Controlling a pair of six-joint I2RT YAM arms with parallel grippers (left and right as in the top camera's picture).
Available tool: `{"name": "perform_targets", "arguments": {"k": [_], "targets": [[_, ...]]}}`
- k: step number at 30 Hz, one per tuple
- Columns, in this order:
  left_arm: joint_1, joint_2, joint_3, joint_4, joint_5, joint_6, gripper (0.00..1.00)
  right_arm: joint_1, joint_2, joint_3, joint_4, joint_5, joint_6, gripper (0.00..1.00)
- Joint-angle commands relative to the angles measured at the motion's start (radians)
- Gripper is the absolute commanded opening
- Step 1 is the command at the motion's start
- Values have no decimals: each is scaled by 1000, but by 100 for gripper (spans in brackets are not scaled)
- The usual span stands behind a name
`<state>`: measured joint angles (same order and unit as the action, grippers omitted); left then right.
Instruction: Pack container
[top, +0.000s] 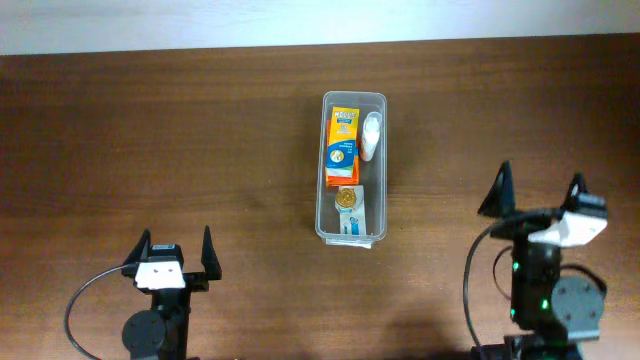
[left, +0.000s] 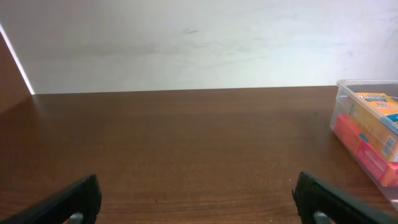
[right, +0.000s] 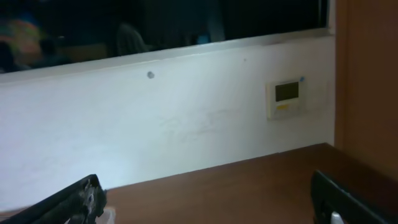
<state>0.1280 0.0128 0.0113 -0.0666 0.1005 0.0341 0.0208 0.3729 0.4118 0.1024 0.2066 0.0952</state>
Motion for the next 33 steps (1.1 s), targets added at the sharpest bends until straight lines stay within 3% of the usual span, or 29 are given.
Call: {"name": "perform_targets", "arguments": {"k": [1, 12, 33], "targets": [[-2, -8, -2, -6, -3, 13, 99, 20, -115, -67, 10, -20, -90, 98], [-2, -8, -2, -6, -3, 13, 100, 20, -352, -217, 2, -100, -118, 98], [-2, -8, -2, -6, -3, 13, 99, 20, -370, -371, 18, -205, -117, 98]]}}
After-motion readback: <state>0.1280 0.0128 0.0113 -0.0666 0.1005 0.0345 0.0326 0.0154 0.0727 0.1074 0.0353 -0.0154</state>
